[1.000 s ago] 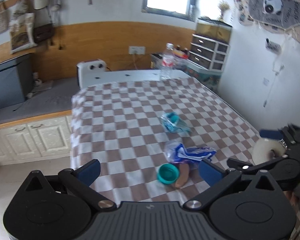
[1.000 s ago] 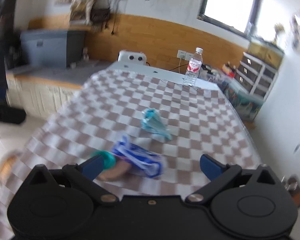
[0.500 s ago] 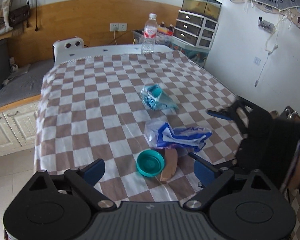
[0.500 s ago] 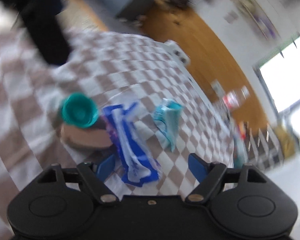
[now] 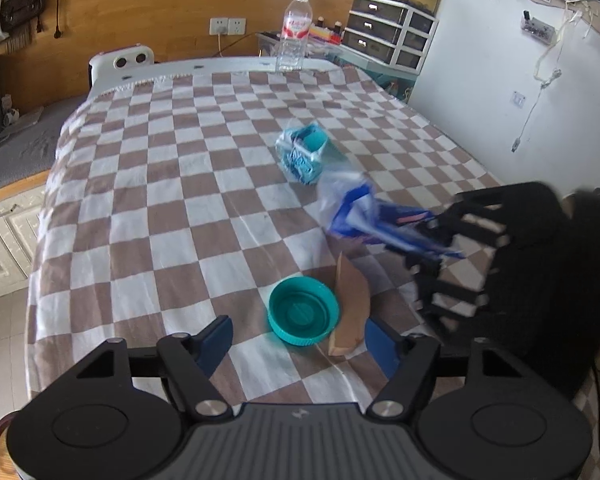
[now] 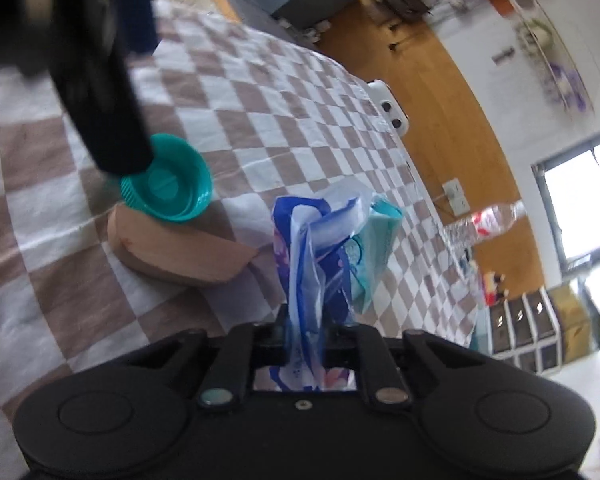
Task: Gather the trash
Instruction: 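Grasp the blue-white bag with right tool while left tool grasps teal lid, then carry the teal lid and blue-white bag with both tools over the wastebasket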
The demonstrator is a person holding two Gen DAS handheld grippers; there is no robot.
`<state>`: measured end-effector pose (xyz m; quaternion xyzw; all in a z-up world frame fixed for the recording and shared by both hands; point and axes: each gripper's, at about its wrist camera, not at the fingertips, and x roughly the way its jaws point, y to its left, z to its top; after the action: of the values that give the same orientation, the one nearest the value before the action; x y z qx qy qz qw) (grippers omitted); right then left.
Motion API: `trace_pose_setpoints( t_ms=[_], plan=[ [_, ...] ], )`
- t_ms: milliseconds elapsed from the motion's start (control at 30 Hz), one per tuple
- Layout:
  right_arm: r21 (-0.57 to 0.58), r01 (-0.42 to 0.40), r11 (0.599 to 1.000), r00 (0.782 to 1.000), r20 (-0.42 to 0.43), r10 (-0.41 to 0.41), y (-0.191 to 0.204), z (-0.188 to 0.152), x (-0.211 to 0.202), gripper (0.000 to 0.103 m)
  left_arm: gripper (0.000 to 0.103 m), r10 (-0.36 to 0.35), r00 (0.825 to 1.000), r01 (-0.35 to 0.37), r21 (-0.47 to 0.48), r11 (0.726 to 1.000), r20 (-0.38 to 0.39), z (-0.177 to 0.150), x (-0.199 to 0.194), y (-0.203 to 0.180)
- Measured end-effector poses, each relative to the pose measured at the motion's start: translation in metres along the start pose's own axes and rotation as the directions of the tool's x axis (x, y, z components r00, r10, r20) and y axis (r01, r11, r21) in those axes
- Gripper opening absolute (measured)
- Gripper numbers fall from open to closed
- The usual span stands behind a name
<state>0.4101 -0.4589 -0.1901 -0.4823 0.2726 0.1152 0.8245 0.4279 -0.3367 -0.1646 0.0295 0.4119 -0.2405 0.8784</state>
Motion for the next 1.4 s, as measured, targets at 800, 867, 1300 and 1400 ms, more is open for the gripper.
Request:
trace_pose_setpoints(
  t_ms=[800,867,1300,1400],
  plan=[
    [0.546,-0.105,0.831,0.989,-0.027,0.143,-0.05,-0.012,-0.044,0.01,0.062,0.107,0.994,-0.11,0.076,0.991,0.035,-0.001,0.036,0.014],
    [0.615,-0.141,0.776,0.983,-0.008,0.186,-0.057,-0.01,-0.048,0.01,0.062,0.1,0.995,-0.102,0.088,0.991,0.026,-0.002,0.04,0.012],
    [0.937,-0.228,0.263,0.846,0.057,0.529,-0.054,-0.032,-0.042,0.013,0.05,0.113,0.992,-0.117,0.074,0.99,0.055,-0.002,0.042,0.016],
    [0.939,-0.205,0.276,0.849,0.031,0.527,-0.047,-0.036,-0.04,0.013,0.05,0.108,0.993,-0.11,0.05,0.993,0.038,-0.004,0.035,0.016]
  ],
)
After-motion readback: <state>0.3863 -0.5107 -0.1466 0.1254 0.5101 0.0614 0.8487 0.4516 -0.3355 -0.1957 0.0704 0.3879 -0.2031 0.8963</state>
